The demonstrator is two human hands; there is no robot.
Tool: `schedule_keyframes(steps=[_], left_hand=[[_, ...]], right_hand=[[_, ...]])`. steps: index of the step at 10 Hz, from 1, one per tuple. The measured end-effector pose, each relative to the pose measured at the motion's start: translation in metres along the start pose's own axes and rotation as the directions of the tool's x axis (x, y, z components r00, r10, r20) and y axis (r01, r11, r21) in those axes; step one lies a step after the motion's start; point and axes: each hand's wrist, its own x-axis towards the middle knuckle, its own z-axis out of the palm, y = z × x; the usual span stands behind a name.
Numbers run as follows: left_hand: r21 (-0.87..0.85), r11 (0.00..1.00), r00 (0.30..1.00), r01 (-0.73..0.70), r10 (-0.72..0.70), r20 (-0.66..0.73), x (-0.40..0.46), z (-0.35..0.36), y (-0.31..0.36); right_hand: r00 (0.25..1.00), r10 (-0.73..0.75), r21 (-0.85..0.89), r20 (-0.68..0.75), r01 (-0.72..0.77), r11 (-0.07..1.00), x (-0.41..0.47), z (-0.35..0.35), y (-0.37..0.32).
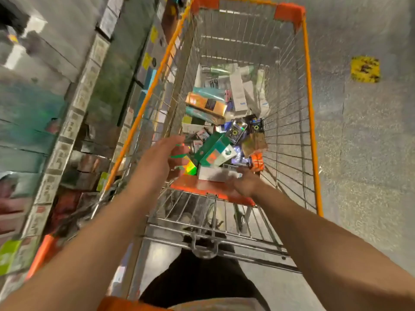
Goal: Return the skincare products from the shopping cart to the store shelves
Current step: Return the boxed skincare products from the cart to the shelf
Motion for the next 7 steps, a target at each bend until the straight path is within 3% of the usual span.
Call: schedule_keyframes(steps=[1,2,3,4,5,7], left_hand=[[-0.007,1.0,1.0,0.014,-0.014,-0.014,0.008,0.001,-0.008],[-0.048,0.999,0.998,0.024,-0.027,-0.06,0.019,0.003,-0.009],[-0.075,0.997,0.996,0.031,-0.037,-0.079,0.036,0.009,-0.007],[-0.028,0.998,0.998,0.053,-0.054,-0.03,0.049,0.017,-0.005],[0.018,0.999,0.999,0.031,-0.031,0.01,0.06,0.019,-0.009],[0.037,0.999,1.0,0.026,-0.026,0.017,0.069,0.016,-0.012]], right_hand=[[0.999,0.031,-0.234,0.01,-0.028,0.972,0.041,0.01,0.009],[0.992,0.117,-0.232,-0.043,-0.123,0.965,0.053,0.015,0.005],[0.975,0.224,-0.173,-0.002,-0.221,0.96,0.06,0.019,0.009],[0.969,0.246,0.1,-0.024,-0.243,0.965,0.097,0.029,0.034],[0.972,0.236,0.135,-0.016,-0.232,0.963,0.109,0.028,0.039],[0.957,0.24,0.084,-0.161,-0.229,0.97,0.118,0.024,0.042]])
